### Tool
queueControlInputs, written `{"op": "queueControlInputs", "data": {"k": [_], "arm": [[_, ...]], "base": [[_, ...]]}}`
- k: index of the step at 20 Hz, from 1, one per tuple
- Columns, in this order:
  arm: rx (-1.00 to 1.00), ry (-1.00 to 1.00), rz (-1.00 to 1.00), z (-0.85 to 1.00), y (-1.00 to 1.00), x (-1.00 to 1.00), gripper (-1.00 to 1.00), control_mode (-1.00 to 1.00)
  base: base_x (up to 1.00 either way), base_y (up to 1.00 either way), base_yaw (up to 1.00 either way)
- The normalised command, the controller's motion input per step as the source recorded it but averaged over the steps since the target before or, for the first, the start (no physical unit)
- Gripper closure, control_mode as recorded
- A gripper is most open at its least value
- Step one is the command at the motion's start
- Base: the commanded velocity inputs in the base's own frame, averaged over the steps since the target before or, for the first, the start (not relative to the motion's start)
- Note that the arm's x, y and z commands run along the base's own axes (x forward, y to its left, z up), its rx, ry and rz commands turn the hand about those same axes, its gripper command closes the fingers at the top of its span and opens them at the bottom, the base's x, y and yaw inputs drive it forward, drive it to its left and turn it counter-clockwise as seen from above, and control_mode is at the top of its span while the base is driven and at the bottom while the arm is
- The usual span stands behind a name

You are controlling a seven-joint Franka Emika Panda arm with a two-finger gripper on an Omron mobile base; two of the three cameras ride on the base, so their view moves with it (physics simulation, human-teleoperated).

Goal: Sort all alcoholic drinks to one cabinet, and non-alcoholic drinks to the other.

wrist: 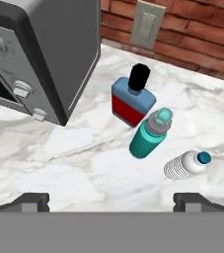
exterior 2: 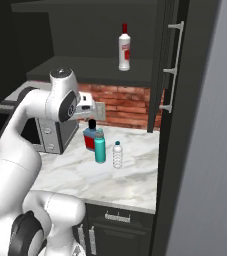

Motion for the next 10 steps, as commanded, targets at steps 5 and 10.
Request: {"op": "queueControlInputs", "data": {"k": [5,10], "arm": [[0.03,0.0,0.01,-0.27,0.03,0.27,-1.0,-1.0],[0.01,0.0,0.02,-0.26,0.0,0.29,-1.0,-1.0]], "base": [[0.0,0.0,0.0],[0.0,0.0,0.0]]}}
